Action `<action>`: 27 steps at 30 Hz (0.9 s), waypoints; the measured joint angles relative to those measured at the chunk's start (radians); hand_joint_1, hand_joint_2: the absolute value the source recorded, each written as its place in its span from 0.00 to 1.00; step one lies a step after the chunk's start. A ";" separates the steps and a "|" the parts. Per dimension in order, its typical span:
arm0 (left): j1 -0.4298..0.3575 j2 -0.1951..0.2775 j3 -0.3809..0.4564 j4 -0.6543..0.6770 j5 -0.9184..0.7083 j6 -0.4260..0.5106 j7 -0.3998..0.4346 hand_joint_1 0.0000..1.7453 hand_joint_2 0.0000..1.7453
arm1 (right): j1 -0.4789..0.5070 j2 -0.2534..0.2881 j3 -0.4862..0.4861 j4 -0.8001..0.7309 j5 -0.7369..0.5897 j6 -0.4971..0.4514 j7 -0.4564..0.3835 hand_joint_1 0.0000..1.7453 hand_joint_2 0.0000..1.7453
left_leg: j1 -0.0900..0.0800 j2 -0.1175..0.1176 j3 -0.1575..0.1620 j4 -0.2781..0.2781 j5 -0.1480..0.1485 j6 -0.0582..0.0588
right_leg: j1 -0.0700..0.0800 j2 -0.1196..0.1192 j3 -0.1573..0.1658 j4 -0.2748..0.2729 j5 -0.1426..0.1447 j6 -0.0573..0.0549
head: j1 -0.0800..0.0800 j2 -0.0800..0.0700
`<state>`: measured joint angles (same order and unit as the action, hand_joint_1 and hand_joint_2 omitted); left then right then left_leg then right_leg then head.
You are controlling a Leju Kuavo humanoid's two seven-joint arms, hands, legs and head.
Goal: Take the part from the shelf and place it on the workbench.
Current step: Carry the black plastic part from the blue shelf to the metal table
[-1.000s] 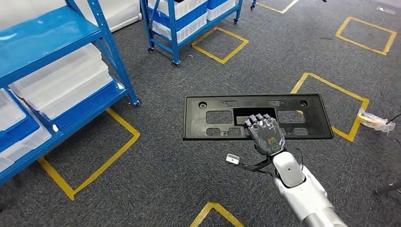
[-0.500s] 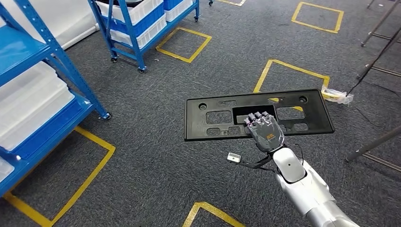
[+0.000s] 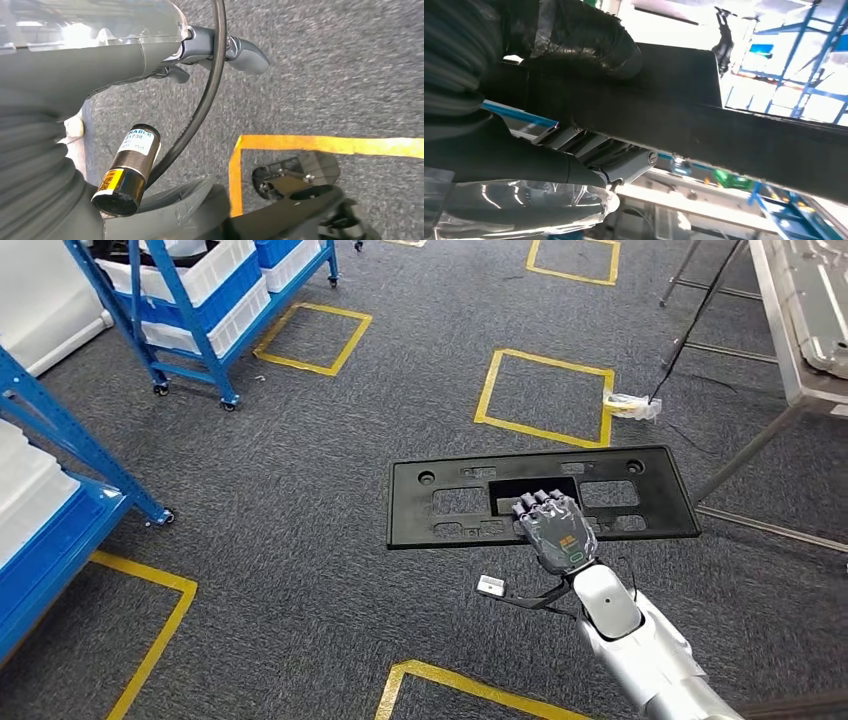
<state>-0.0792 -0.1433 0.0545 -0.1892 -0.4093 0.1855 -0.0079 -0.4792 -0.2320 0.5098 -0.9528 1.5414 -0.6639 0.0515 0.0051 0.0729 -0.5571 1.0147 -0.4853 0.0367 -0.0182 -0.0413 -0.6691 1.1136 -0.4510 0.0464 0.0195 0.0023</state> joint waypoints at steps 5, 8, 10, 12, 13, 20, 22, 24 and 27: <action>-0.016 -0.006 0.005 -0.001 -0.022 -0.021 -0.003 0.00 1.00 | -0.003 -0.023 -0.005 -0.023 -0.046 -0.003 -0.024 0.99 1.00 | -0.006 0.040 0.012 0.002 -0.016 -0.024 | 0.012 0.001 0.041 -0.088 0.020 -0.033 | -0.001 0.000; -0.025 -0.016 0.004 -0.004 -0.037 -0.028 0.000 0.00 1.00 | -0.009 -0.033 -0.013 -0.054 -0.057 -0.003 -0.027 0.99 1.00 | 0.000 -0.026 -0.023 0.096 -0.080 -0.034 | 0.003 0.034 0.051 -0.100 0.026 -0.051 | -0.001 0.000; -0.026 -0.019 0.004 -0.004 -0.044 -0.029 0.004 0.00 1.00 | -0.015 -0.035 -0.017 -0.074 -0.060 -0.002 -0.028 0.99 1.00 | 0.003 -0.061 -0.088 0.233 -0.139 -0.036 | 0.004 0.060 0.050 -0.100 0.026 -0.056 | -0.001 0.000; -0.023 -0.019 0.004 -0.004 -0.047 -0.028 0.007 0.00 1.00 | -0.016 -0.036 -0.020 -0.090 -0.061 -0.001 -0.028 0.99 1.00 | 0.003 -0.065 -0.129 0.307 -0.151 -0.037 | 0.005 0.088 0.050 -0.097 0.025 -0.057 | -0.001 0.000; -0.023 -0.018 0.004 -0.004 -0.048 -0.028 0.008 0.00 1.00 | -0.016 -0.036 -0.021 -0.094 -0.061 -0.001 -0.028 0.99 1.00 | 0.003 -0.066 -0.135 0.313 -0.145 -0.037 | 0.005 0.097 0.050 -0.096 0.025 -0.057 | -0.001 0.000; -0.022 0.004 0.010 -0.004 -0.031 -0.012 0.008 0.00 1.00 | -0.016 -0.054 -0.040 -0.141 -0.055 -0.001 -0.027 0.99 1.00 | 0.012 -0.151 -0.023 0.034 -0.007 -0.026 | -0.002 0.182 0.028 -0.071 0.021 -0.024 | -0.001 0.000; -0.020 0.007 0.013 -0.004 -0.029 -0.011 0.008 0.00 1.00 | -0.005 -0.069 -0.046 -0.150 -0.052 -0.001 -0.028 0.99 1.00 | 0.010 -0.129 -0.021 0.026 0.002 -0.010 | -0.007 0.188 0.022 -0.073 0.024 -0.012 | -0.001 0.000; -0.016 0.008 0.013 -0.004 -0.028 -0.010 0.008 0.00 1.00 | -0.001 -0.083 -0.052 -0.158 -0.051 -0.001 -0.029 0.99 1.00 | 0.010 -0.102 -0.018 0.013 0.010 0.005 | -0.002 0.131 -0.005 -0.020 -0.010 -0.005 | 0.000 0.000; -0.005 0.009 0.014 -0.004 -0.027 -0.010 0.009 0.00 1.00 | 0.002 -0.088 -0.056 -0.166 -0.051 -0.001 -0.030 0.99 1.00 | 0.002 -0.057 -0.018 0.010 0.010 0.012 | 0.002 0.051 -0.093 0.166 -0.092 0.000 | 0.000 0.000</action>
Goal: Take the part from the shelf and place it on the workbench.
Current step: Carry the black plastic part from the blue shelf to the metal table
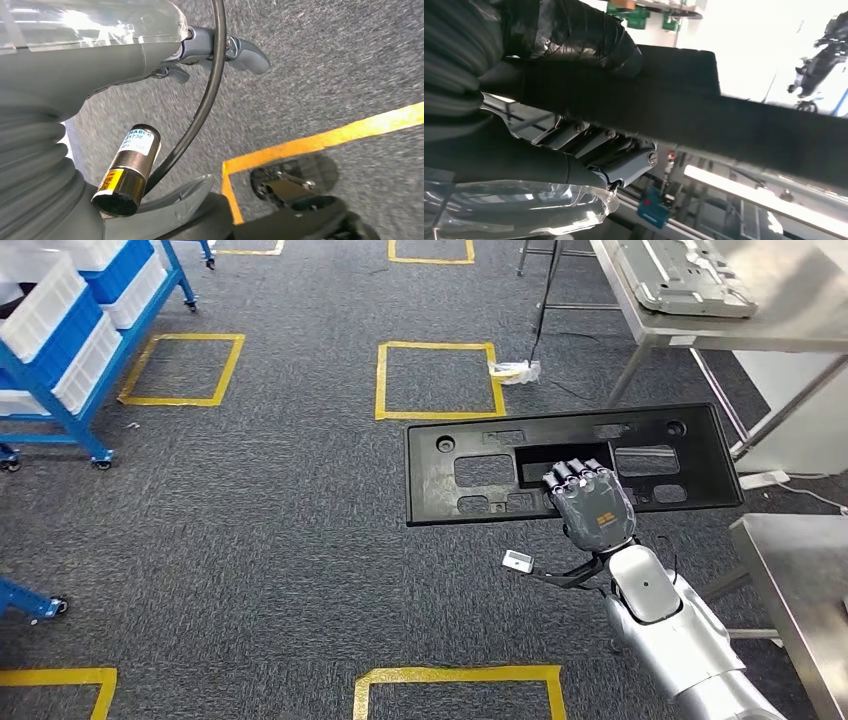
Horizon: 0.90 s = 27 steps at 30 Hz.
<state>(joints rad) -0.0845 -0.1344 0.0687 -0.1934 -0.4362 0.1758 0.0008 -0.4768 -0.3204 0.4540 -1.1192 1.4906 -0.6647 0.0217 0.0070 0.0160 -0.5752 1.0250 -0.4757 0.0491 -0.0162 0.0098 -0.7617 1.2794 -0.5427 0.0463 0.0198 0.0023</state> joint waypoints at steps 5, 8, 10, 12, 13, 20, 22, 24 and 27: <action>0.006 -0.002 0.003 0.000 -0.008 -0.008 0.002 0.00 1.00 | 0.027 -0.014 -0.005 -0.022 -0.001 0.001 0.002 0.99 1.00 | -0.009 0.063 0.005 0.000 -0.008 -0.002 | 0.011 -0.051 0.099 -0.164 0.084 -0.015 | 0.000 0.000; 0.006 -0.005 0.004 0.000 -0.004 -0.002 -0.005 0.00 1.00 | 0.033 -0.019 -0.018 -0.040 -0.003 0.002 0.004 0.99 1.00 | -0.015 0.095 0.011 -0.001 -0.015 -0.013 | 0.028 -0.073 0.140 -0.251 0.101 -0.035 | 0.000 0.000; 0.002 -0.005 0.007 0.000 0.003 0.001 -0.009 0.00 1.00 | 0.039 -0.028 -0.030 -0.048 -0.004 0.002 0.004 0.99 1.00 | -0.014 0.102 0.016 0.001 -0.022 -0.022 | 0.026 -0.048 0.143 -0.259 0.106 -0.046 | 0.000 0.000; -0.002 -0.004 0.011 0.000 0.006 0.000 -0.011 0.00 1.00 | 0.044 -0.035 -0.044 -0.058 -0.007 0.001 0.004 0.99 1.00 | -0.011 0.056 0.000 0.046 -0.053 -0.032 | 0.017 -0.027 0.151 -0.269 0.112 -0.057 | 0.000 0.000; -0.002 -0.004 0.013 0.000 0.004 -0.002 -0.012 0.00 1.00 | 0.047 -0.036 -0.051 -0.065 -0.009 0.001 0.004 0.99 1.00 | -0.009 0.024 -0.024 0.099 -0.083 -0.036 | 0.013 -0.016 0.153 -0.272 0.115 -0.062 | -0.001 0.000; 0.008 -0.004 0.021 0.000 -0.004 -0.004 -0.013 0.00 1.00 | 0.088 -0.040 -0.094 -0.107 -0.017 0.001 0.007 0.99 1.00 | 0.002 -0.052 -0.063 0.129 -0.032 -0.040 | 0.008 0.085 0.150 -0.256 0.109 -0.057 | -0.001 0.000; 0.009 -0.004 0.022 0.000 -0.005 -0.004 -0.012 0.00 1.00 | 0.092 -0.040 -0.104 -0.116 -0.018 0.000 0.009 0.99 1.00 | 0.008 -0.100 -0.025 0.038 0.000 -0.036 | 0.006 0.112 0.138 -0.244 0.106 -0.046 | 0.000 0.000; 0.008 -0.005 0.023 0.000 -0.007 -0.005 -0.010 0.00 1.00 | 0.103 -0.043 -0.114 -0.125 -0.018 -0.001 0.013 0.99 1.00 | 0.006 -0.100 -0.018 0.021 -0.001 -0.025 | 0.002 0.140 0.127 -0.242 0.110 -0.030 | -0.001 0.000; 0.008 -0.007 0.023 0.000 -0.009 -0.004 -0.008 0.00 1.00 | 0.128 -0.058 -0.136 -0.139 -0.018 -0.001 0.018 0.99 1.00 | 0.006 -0.060 -0.011 0.003 0.011 -0.003 | 0.003 0.089 0.109 -0.214 0.091 -0.015 | 0.001 0.000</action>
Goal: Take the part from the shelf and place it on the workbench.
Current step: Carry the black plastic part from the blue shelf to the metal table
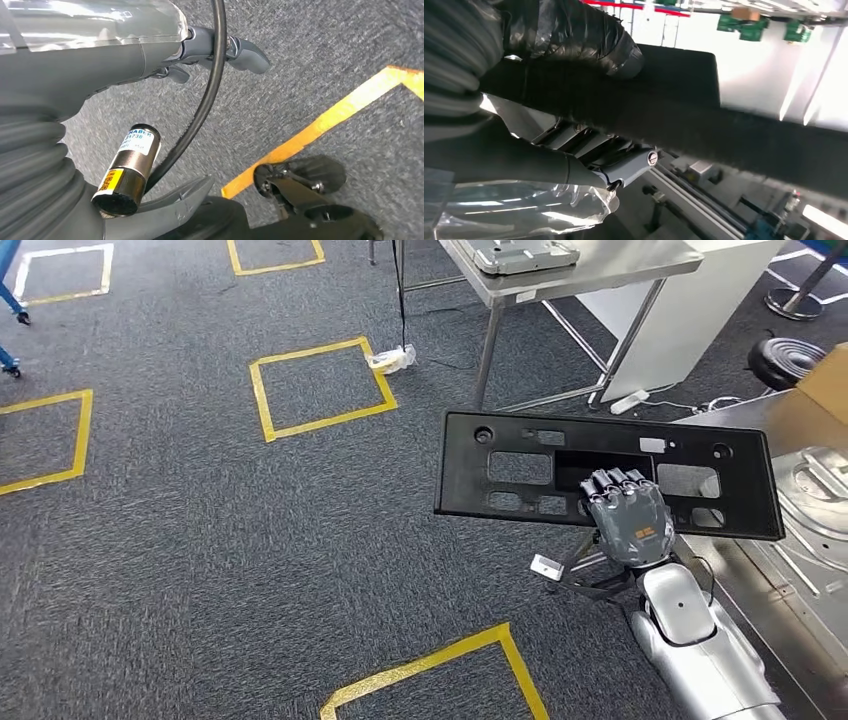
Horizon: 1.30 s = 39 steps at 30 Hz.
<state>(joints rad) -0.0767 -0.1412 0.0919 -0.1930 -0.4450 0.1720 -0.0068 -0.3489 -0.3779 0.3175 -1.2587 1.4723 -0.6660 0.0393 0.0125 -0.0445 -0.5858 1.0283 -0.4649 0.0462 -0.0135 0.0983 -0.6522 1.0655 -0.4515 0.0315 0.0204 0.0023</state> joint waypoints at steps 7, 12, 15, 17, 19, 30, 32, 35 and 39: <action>0.009 0.002 0.001 0.000 -0.001 0.001 0.001 0.00 1.00 | 0.023 -0.007 -0.019 -0.013 0.000 0.000 0.003 0.99 1.00 | -0.004 0.105 0.005 -0.007 -0.006 0.007 | -0.008 -0.107 -0.068 0.147 -0.041 0.017 | 0.002 0.000; 0.006 0.002 0.001 0.000 -0.001 0.001 0.001 0.00 1.00 | 0.022 -0.010 -0.029 -0.022 0.000 0.000 0.003 0.99 1.00 | -0.011 0.158 0.022 -0.009 -0.020 -0.016 | 0.009 -0.154 0.033 -0.043 0.017 -0.007 | 0.001 0.000; 0.002 0.001 0.002 0.000 -0.002 0.001 0.001 0.00 1.00 | 0.025 -0.016 -0.033 -0.025 0.000 0.000 0.003 0.99 1.00 | -0.008 0.152 0.028 0.006 -0.040 -0.033 | 0.004 -0.119 0.040 -0.052 0.022 -0.026 | 0.001 0.000; 0.002 0.001 0.003 0.000 -0.003 0.001 0.001 0.00 1.00 | 0.023 -0.017 -0.035 -0.028 0.000 0.000 0.004 0.99 1.00 | -0.003 0.094 -0.010 0.096 -0.092 -0.037 | -0.001 -0.098 0.044 -0.058 0.026 -0.037 | 0.000 0.000; 0.005 0.002 0.004 0.000 -0.005 0.002 0.001 0.00 1.00 | 0.025 -0.014 -0.036 -0.029 0.000 0.000 0.004 0.99 1.00 | -0.002 0.059 -0.077 0.227 -0.146 -0.038 | 0.000 -0.073 0.044 -0.058 0.026 -0.042 | 0.000 0.000; -0.003 0.008 0.006 0.000 -0.015 -0.006 0.002 0.00 1.00 | 0.031 -0.013 -0.051 -0.027 -0.002 0.001 0.002 0.99 1.00 | -0.006 -0.002 0.002 -0.007 0.010 0.000 | -0.007 0.026 0.020 -0.027 0.012 -0.002 | 0.000 0.000; -0.003 0.007 0.006 0.000 -0.015 -0.007 0.002 0.00 1.00 | 0.028 -0.014 -0.058 -0.026 -0.003 0.002 0.002 0.99 1.00 | -0.003 0.026 0.009 -0.021 0.015 0.010 | -0.004 -0.043 -0.014 0.045 -0.030 0.006 | 0.002 0.000; -0.001 0.006 0.006 0.000 -0.015 -0.008 0.002 0.00 1.00 | 0.025 -0.014 -0.060 -0.023 -0.003 0.002 0.001 0.99 1.00 | -0.005 0.068 0.011 -0.021 0.010 0.012 | -0.008 -0.090 -0.103 0.218 -0.101 0.018 | 0.003 0.000; -0.001 0.002 0.006 0.000 -0.012 -0.007 0.003 0.00 1.00 | 0.027 -0.014 -0.063 -0.018 -0.009 0.002 -0.003 0.99 1.00 | -0.004 0.122 0.020 -0.014 -0.006 0.003 | -0.014 -0.132 -0.036 0.084 -0.010 0.026 | 0.003 0.000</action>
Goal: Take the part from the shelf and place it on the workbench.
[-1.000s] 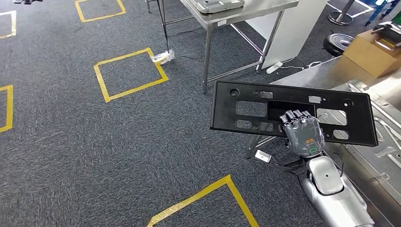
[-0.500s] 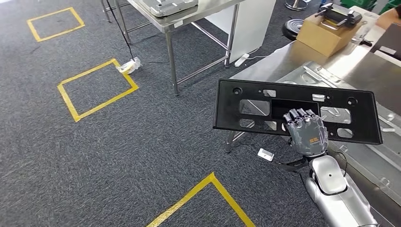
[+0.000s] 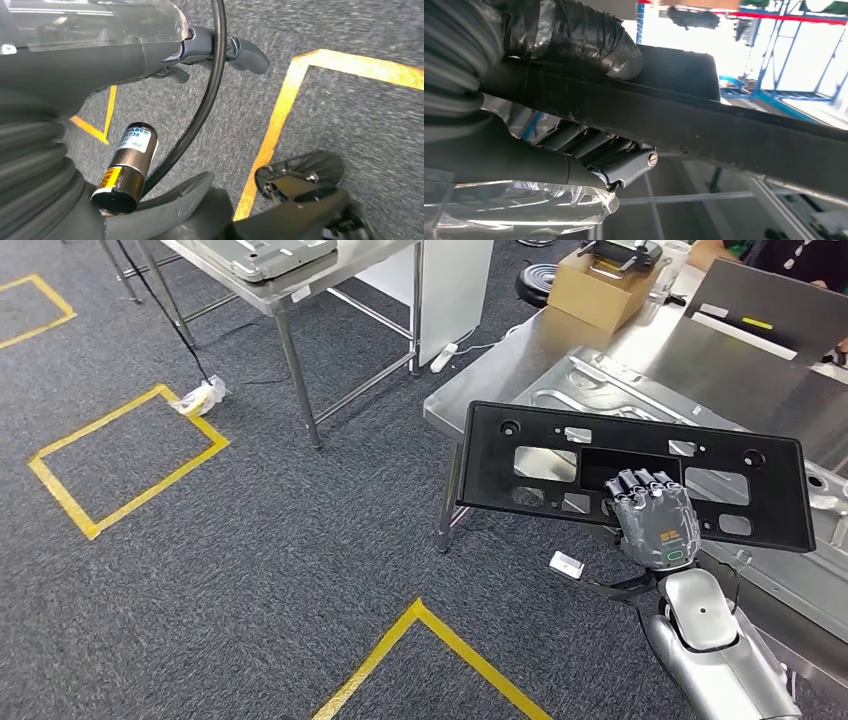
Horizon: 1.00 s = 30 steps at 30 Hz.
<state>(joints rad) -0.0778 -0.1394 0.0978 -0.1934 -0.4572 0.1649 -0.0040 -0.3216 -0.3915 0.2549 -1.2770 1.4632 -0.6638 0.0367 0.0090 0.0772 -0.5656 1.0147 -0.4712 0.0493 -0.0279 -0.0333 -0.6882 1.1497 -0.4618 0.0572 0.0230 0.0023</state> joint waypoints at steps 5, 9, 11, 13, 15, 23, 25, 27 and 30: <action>-0.004 -0.006 0.001 0.000 0.001 0.005 0.001 0.00 1.00 | -0.003 0.000 -0.005 0.005 -0.007 0.000 -0.008 0.99 1.00 | -0.009 0.049 0.018 0.001 -0.020 -0.029 | 0.015 -0.011 0.061 -0.123 0.033 -0.035 | -0.001 0.000; -0.001 -0.007 0.002 0.000 0.001 0.009 0.001 0.00 1.00 | -0.004 0.003 -0.008 0.008 -0.007 0.000 -0.010 0.99 1.00 | 0.001 -0.037 -0.028 0.126 -0.098 -0.045 | 0.008 0.033 0.073 -0.133 0.034 -0.062 | -0.002 0.000; 0.002 -0.007 0.002 0.000 0.001 0.011 0.001 0.00 1.00 | -0.004 0.008 -0.008 0.010 -0.006 0.001 -0.011 0.99 1.00 | 0.002 -0.067 -0.098 0.258 -0.148 -0.046 | 0.011 0.059 0.073 -0.131 0.033 -0.068 | -0.002 0.000; 0.006 -0.007 0.002 0.000 0.000 0.013 0.001 0.00 1.00 | -0.002 0.011 -0.008 0.013 -0.006 0.001 -0.011 0.99 1.00 | 0.002 -0.073 -0.123 0.283 -0.128 -0.043 | 0.014 0.089 0.073 -0.127 0.030 -0.069 | -0.002 0.000; 0.007 -0.007 0.003 0.000 0.000 0.014 0.001 0.00 1.00 | -0.002 0.013 -0.008 0.015 -0.005 0.001 -0.012 0.99 1.00 | 0.002 -0.100 -0.084 0.170 -0.048 -0.033 | 0.015 0.120 0.073 -0.122 0.028 -0.068 | -0.002 0.000; 0.004 -0.013 0.008 0.000 -0.004 0.014 -0.002 0.00 1.00 | 0.003 0.016 -0.011 0.018 -0.003 0.003 -0.013 0.99 1.00 | 0.004 -0.115 -0.006 -0.004 0.018 -0.003 | 0.008 0.136 0.037 -0.079 0.006 -0.021 | 0.003 0.000; 0.004 -0.013 0.008 0.000 -0.005 0.015 -0.003 0.00 1.00 | -0.001 0.017 -0.013 0.018 -0.003 0.004 -0.013 0.99 1.00 | 0.005 -0.085 0.000 -0.012 0.018 0.003 | 0.009 0.065 -0.017 0.031 -0.048 -0.014 | 0.007 0.000; 0.004 -0.014 0.009 0.000 -0.005 0.015 -0.004 0.00 1.00 | 0.000 0.020 -0.013 0.020 -0.002 0.005 -0.014 0.99 1.00 | 0.004 -0.055 0.003 -0.010 0.012 0.003 | 0.003 0.042 -0.068 0.127 -0.077 -0.006 | 0.007 0.000; 0.004 -0.016 0.010 0.000 -0.006 0.016 -0.004 0.00 1.00 | 0.003 0.021 -0.013 0.021 -0.001 0.006 -0.014 0.99 1.00 | 0.005 -0.012 0.012 -0.004 -0.002 -0.005 | -0.006 0.011 -0.017 0.022 -0.001 0.002 | 0.007 0.000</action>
<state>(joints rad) -0.0742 -0.1554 0.1080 -0.1934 -0.4628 0.1804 -0.0076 -0.3183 -0.3704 0.2417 -1.2557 1.4621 -0.6580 0.0225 0.0143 0.0656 -0.5540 1.0110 -0.4733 0.0444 -0.0335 -0.0221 -0.7057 1.1716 -0.4623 0.0595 0.0299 0.0023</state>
